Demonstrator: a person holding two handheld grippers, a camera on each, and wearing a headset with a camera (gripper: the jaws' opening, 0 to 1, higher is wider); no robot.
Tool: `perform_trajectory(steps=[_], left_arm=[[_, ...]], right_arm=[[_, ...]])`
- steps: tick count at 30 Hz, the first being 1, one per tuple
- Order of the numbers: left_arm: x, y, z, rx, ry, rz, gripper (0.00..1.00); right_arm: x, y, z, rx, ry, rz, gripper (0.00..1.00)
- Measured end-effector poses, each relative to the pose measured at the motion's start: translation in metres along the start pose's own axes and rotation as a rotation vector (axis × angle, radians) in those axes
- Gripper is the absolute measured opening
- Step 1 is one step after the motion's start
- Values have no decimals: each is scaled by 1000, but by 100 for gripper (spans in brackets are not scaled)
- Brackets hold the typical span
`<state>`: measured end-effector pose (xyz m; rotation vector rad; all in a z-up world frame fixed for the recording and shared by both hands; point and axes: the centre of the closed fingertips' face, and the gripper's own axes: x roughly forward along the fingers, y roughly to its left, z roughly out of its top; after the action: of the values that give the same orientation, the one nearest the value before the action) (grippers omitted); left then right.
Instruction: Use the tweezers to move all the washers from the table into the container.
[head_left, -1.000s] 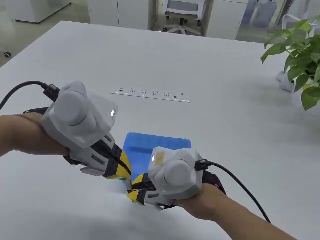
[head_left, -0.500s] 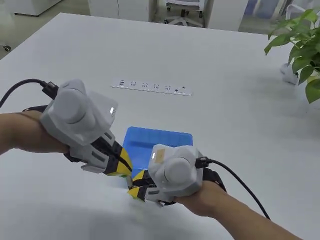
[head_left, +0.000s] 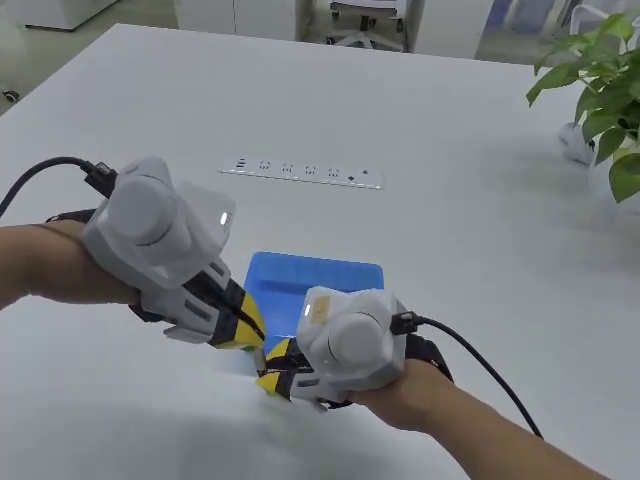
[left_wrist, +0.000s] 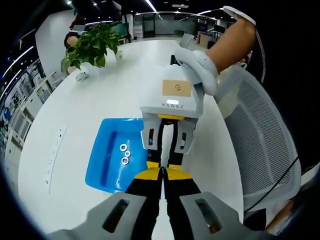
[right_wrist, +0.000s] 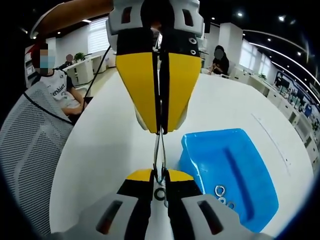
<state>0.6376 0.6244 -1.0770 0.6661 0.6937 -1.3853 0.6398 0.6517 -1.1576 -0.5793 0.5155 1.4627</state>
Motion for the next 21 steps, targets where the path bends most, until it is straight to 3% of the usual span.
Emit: perform_trajectory(steps=[21], left_arm=[[-5,-7,5,9,3,-8,5]], right_arm=[[-5,8,6,7,-7,6,10]])
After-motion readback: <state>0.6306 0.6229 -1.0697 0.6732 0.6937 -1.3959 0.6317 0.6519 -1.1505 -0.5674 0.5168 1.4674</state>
